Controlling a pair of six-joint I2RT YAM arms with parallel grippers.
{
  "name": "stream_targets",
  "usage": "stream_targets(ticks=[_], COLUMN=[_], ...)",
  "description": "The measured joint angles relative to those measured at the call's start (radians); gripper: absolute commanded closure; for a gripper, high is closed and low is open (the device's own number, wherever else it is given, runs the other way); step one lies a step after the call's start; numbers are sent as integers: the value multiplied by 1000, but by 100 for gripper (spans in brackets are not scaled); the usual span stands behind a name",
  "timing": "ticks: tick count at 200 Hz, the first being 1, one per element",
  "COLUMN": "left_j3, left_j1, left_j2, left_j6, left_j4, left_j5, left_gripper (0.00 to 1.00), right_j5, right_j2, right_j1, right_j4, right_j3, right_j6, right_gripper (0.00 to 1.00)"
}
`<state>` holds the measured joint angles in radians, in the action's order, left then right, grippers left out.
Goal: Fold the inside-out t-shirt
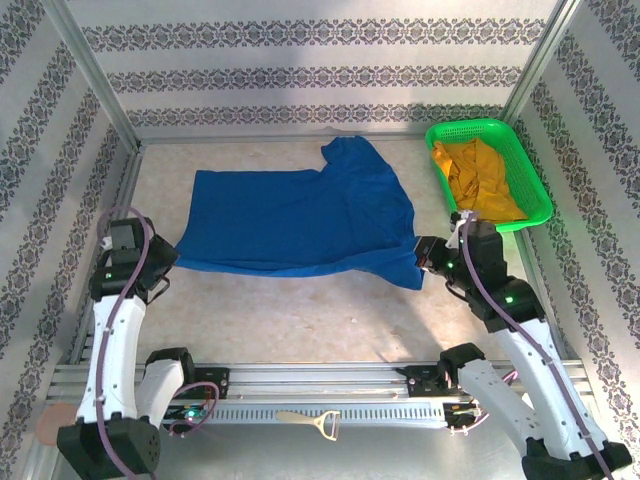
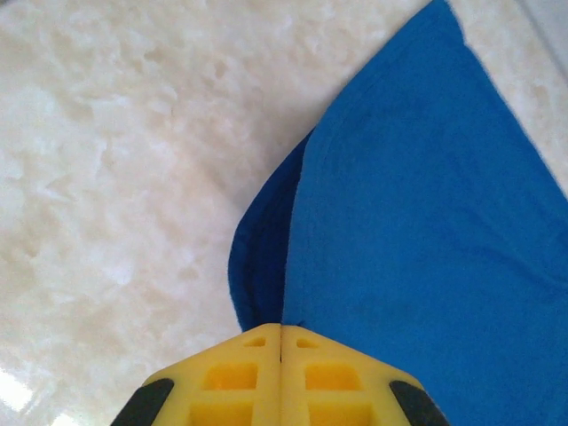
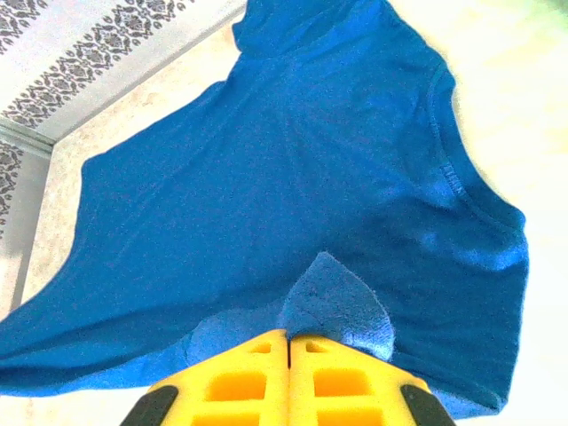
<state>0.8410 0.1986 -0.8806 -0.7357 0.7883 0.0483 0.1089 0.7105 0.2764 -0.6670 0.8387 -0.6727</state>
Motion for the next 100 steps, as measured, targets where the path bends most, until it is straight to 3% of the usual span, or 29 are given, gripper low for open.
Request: stream_targets(ticks=[100], left_j3=[102], left_j1=[5], left_j2=[-490], left_j6=[75], left_j4=[-257], left_j5=[27], left_gripper=[93], right_j5=[4], right_j2=[412], right_j1=[-53], right_j4=[279], right_j3=[46], right_j6=[108], right_gripper=[100])
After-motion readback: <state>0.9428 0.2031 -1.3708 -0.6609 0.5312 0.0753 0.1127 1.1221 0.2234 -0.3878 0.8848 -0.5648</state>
